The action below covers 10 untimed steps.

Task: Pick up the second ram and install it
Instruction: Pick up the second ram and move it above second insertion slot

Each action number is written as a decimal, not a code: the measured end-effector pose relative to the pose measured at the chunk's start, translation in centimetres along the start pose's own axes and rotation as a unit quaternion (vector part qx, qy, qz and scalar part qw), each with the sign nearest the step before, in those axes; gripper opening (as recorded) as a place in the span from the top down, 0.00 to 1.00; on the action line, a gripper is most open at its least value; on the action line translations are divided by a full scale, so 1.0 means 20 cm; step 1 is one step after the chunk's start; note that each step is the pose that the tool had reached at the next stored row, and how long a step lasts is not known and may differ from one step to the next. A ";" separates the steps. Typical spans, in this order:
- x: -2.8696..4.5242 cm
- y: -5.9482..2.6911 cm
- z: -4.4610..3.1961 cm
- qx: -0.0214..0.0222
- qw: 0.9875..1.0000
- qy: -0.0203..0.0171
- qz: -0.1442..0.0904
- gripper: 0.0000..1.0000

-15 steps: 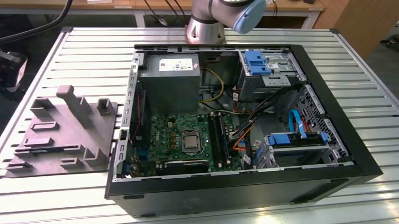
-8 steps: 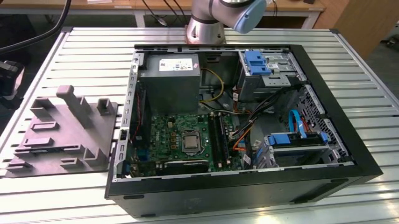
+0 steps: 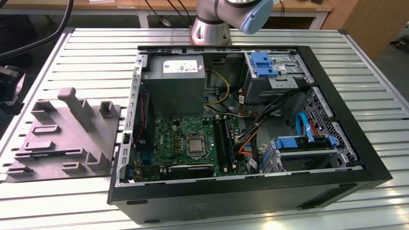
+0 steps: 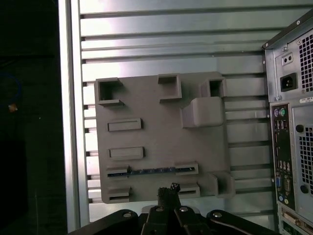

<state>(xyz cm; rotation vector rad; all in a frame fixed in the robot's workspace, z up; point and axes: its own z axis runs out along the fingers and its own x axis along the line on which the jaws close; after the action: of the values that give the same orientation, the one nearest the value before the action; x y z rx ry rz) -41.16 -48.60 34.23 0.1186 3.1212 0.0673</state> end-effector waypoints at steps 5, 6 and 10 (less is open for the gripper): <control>0.000 0.000 0.002 0.000 1.000 0.000 0.000 0.90; 0.000 0.000 0.002 0.000 1.000 0.000 0.000 0.90; 0.000 0.000 0.003 0.000 1.000 0.000 0.001 0.90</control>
<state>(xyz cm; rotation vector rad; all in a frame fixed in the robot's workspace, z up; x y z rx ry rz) -41.16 -48.60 34.16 0.1218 3.1211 0.0674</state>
